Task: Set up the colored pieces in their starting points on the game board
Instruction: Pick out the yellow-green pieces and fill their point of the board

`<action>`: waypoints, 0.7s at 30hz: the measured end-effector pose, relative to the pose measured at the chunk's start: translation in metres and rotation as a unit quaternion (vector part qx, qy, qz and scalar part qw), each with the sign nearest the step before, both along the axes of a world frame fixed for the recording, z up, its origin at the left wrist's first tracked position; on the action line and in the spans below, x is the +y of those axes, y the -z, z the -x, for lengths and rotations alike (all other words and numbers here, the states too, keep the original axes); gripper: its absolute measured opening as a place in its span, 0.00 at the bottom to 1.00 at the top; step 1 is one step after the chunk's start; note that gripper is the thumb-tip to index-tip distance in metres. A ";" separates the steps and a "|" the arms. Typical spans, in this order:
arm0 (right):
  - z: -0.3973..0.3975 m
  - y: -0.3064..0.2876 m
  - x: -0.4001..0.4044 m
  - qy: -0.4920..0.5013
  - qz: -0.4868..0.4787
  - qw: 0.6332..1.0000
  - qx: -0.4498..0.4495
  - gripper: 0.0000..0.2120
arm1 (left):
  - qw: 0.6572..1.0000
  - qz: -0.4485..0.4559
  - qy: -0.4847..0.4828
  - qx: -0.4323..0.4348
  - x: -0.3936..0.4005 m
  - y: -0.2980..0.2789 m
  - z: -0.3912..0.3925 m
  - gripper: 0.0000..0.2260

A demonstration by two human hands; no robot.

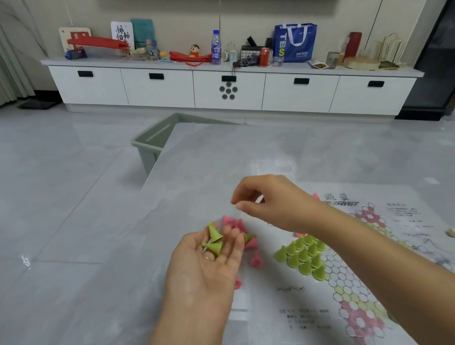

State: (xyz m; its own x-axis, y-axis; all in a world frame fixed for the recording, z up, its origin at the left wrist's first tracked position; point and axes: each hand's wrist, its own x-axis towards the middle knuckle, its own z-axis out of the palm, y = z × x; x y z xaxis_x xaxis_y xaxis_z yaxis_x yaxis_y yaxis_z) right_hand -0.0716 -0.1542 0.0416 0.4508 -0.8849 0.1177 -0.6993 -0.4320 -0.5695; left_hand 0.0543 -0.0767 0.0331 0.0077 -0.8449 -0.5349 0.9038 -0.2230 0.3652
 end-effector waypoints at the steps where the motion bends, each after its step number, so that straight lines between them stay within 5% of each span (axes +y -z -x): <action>1: 0.004 0.004 -0.003 0.014 0.011 0.999 0.052 0.07 | 1.000 0.000 -0.004 0.000 0.001 0.001 0.000 0.09; 6: 0.009 0.030 -0.004 0.000 0.003 0.977 0.211 0.08 | 1.000 -0.006 -0.001 -0.021 -0.001 0.004 0.000 0.09; 14: 0.004 0.040 -0.009 -0.009 0.013 0.974 0.227 0.02 | 0.999 -0.011 -0.003 -0.039 -0.001 0.006 -0.005 0.09; 21: 0.002 0.037 -0.002 -0.036 0.019 0.979 0.200 0.07 | 0.997 -0.046 -0.037 -0.047 -0.003 0.010 -0.007 0.11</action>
